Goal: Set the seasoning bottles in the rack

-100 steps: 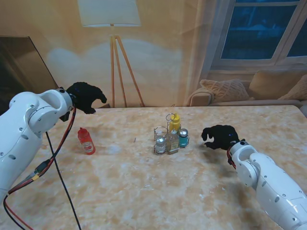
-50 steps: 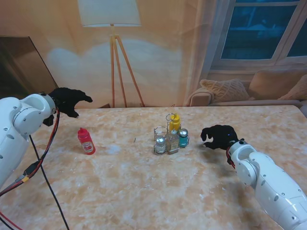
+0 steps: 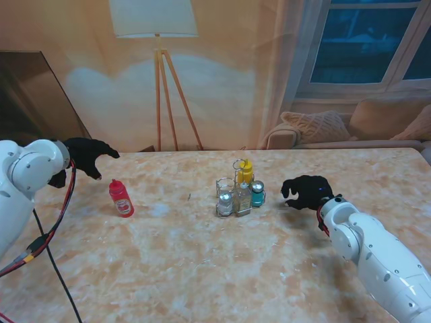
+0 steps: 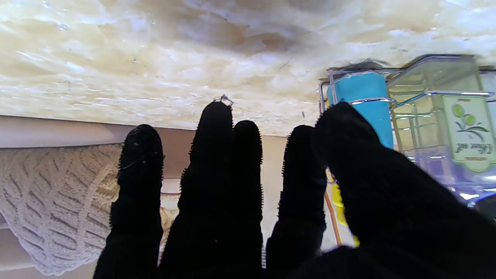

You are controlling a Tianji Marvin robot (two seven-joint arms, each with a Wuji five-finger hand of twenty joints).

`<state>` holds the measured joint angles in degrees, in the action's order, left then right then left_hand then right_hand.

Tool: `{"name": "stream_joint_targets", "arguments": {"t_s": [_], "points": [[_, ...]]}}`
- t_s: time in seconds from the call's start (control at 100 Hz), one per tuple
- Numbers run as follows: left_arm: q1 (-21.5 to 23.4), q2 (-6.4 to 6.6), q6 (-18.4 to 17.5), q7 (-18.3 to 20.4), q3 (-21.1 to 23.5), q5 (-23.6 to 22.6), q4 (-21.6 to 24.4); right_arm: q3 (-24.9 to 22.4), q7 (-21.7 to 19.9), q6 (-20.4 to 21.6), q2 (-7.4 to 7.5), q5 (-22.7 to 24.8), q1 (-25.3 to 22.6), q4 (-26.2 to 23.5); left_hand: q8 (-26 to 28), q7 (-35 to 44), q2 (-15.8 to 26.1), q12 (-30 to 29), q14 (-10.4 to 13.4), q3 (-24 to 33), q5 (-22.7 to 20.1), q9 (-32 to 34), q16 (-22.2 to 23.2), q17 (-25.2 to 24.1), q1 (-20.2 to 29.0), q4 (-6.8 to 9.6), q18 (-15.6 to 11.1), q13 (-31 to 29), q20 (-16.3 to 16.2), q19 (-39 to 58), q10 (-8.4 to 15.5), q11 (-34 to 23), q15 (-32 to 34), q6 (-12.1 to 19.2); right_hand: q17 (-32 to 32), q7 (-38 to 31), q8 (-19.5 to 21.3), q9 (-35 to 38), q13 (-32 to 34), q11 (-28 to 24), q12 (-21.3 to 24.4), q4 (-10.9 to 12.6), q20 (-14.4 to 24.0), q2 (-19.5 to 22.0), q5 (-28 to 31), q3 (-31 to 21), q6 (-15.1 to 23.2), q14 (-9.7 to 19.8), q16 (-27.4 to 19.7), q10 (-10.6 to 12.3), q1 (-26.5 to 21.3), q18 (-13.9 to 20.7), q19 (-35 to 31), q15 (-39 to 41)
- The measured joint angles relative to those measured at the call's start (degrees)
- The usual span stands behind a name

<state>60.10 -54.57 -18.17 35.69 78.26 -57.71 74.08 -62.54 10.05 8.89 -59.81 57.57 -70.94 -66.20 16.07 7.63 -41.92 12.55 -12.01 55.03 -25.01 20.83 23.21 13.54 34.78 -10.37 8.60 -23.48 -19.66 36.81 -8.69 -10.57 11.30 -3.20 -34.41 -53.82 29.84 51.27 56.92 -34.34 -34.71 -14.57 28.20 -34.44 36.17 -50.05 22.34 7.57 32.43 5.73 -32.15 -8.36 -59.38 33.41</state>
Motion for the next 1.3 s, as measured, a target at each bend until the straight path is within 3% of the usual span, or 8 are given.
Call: {"name": "stream_joint_targets", "arguments": {"t_s": [0.11, 0.26, 0.45, 0.92, 1.08, 1.22, 1.3], "points": [[0.15, 0.15, 0.82, 2.44, -0.08, 3.24, -0.06, 0.05, -0.05, 0.0, 0.0, -0.01, 0.03, 0.01, 0.0, -0.21, 0.0, 0.0, -1.32, 0.0, 0.78, -0.67, -0.02, -0.24, 0.0, 0.0, 1.04, 0.13, 0.03, -0.11, -0.11, 0.41, 0.0, -0.07, 0.0, 0.0, 0.0, 0.0, 0.0, 0.0, 0.0, 0.0, 0.0, 0.0, 0.0, -0.03, 0.0, 0.0, 0.0, 0.0, 0.0, 0.0, 0.0, 0.0], [0.91, 0.22, 1.54, 2.78, -0.19, 4.89, -0.1, 0.05, -0.11, -0.02, 0.0, -0.01, 0.03, 0.01, -0.01, -0.6, 0.03, -0.01, -3.35, -0.09, 1.41, -1.45, -0.03, -0.68, -0.55, 0.0, 2.53, 0.73, 0.03, -0.61, -0.82, 1.18, 0.0, -0.03, 0.0, 0.0, 0.0, 0.0, 0.0, 0.0, 0.0, 0.0, 0.0, 0.0, 0.0, -0.05, 0.0, 0.01, 0.0, 0.0, 0.0, 0.0, 0.0, 0.0], [3.25, 0.18, 1.41, -0.06, -0.14, 5.58, 0.28, 0.16, -0.28, -0.09, 0.0, -0.09, 0.08, 0.01, -0.01, -0.6, 0.03, -0.01, -4.24, -0.1, 1.43, -2.04, -0.04, -1.0, -0.56, 0.0, 3.93, 1.41, 0.04, -0.71, -1.08, 2.01, 0.0, -0.03, 0.0, 0.0, 0.0, 0.0, 0.0, 0.0, 0.0, 0.0, 0.0, -0.01, 0.0, -0.63, 0.0, 0.01, 0.0, 0.0, 0.0, 0.0, 0.0, 0.0], [4.26, -0.06, 1.52, -1.23, -3.35, 7.97, 0.06, 0.56, -0.51, -0.07, 0.0, -0.26, 0.39, 0.22, 0.18, -0.61, 0.04, 0.56, -5.58, -0.1, 1.46, -2.04, -0.04, -0.28, -0.56, 0.0, 5.47, 1.29, 0.04, -0.72, -1.49, 2.01, 0.0, -0.03, 0.0, 0.0, 0.0, 0.32, 0.01, 0.0, 0.0, 0.0, 0.0, -0.02, 0.0, -0.65, 0.0, 0.01, 0.0, 0.0, 0.0, 0.0, 0.0, 0.0], [3.48, -0.12, 2.39, -1.01, -5.18, 7.69, -0.9, 0.72, -0.51, -0.09, 0.0, -0.41, 0.48, 0.29, 0.97, -0.62, 0.04, 0.73, -5.75, -0.1, 1.4, -2.04, -0.04, 0.63, -0.55, 0.0, 5.55, 1.2, -1.41, -0.73, -1.49, 2.01, 0.0, 0.73, 0.0, 0.0, 0.0, 0.32, 0.01, 0.0, 0.0, 0.0, 0.0, -0.02, 0.0, -0.65, 0.0, 0.01, 0.0, 0.0, 0.0, 0.0, 0.0, 0.0], [3.05, -0.3, 2.81, -1.2, -5.68, 6.99, -1.68, 0.72, -0.53, -0.09, -0.01, -0.41, 0.49, 0.29, 2.23, -0.62, 0.04, 1.54, -5.62, -0.1, 1.25, -2.04, 0.45, 2.21, 0.38, 0.01, 5.56, -1.7, -5.41, 1.98, -1.46, 1.99, 1.43, 1.47, 0.0, 0.0, 0.0, 0.32, 0.01, 0.0, 0.0, 0.0, 0.0, -0.02, 0.0, -0.66, 0.0, 0.01, 0.0, 0.0, 0.0, 0.0, 0.0, 0.0], [3.03, -0.36, 2.95, -2.08, -5.87, 6.28, -1.98, 0.7, -0.53, -0.09, -0.01, -0.41, 0.48, 0.29, 2.91, -0.2, 0.04, 2.29, -4.87, -0.1, 1.13, -1.99, 2.96, 3.94, 1.1, 0.01, 5.38, -4.66, -8.46, 3.85, -1.19, 1.87, 3.14, 2.08, 0.0, 0.0, 0.0, 0.32, 0.01, 0.0, 0.0, 0.0, 0.0, -0.02, 0.0, -0.66, 0.0, 0.01, 0.0, 0.0, 0.0, 0.0, 0.0, 0.0]]}}
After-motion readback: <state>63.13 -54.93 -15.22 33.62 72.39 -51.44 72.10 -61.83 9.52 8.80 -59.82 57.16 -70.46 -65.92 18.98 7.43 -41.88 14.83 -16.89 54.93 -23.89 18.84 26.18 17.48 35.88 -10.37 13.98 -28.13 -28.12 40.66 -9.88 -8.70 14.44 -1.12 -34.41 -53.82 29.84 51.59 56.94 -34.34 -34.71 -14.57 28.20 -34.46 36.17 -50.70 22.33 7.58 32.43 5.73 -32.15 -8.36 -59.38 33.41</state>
